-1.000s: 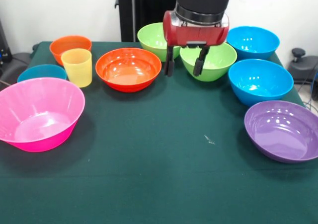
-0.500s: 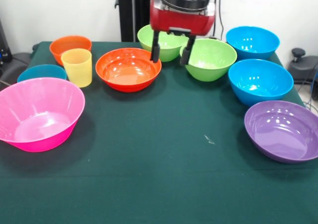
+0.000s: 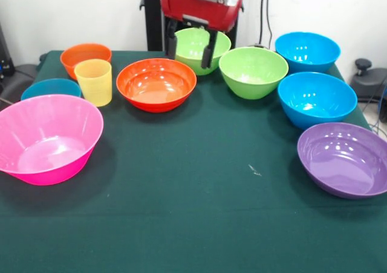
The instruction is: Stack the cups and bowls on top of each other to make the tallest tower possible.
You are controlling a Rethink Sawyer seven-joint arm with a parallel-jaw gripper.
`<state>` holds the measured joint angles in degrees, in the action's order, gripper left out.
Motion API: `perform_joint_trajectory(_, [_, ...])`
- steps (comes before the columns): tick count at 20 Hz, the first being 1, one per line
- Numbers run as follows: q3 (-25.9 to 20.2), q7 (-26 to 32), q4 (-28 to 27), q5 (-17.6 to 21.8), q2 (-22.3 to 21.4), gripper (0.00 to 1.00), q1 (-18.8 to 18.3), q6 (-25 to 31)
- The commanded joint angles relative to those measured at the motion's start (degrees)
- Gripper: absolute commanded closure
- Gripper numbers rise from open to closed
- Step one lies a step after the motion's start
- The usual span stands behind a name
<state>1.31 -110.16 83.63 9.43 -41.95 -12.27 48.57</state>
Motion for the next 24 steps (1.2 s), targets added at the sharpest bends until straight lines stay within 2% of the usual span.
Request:
perform_joint_trajectory(1, [1.10, -8.59, 7.72, -0.27, -0.58, 0.00, 1.22, -0.49])
perform_joint_trajectory(10, [0.72, -5.24, 10.68, 0.05, -0.87, 0.00, -1.68, -3.63])
perform_joint_trajectory(15, [1.69, -6.77, 7.72, 1.08, 2.41, 0.00, -1.67, -2.97])
perform_joint_trajectory(24, [2.69, -5.26, 5.50, 3.15, 6.24, 0.00, -2.19, -6.32])
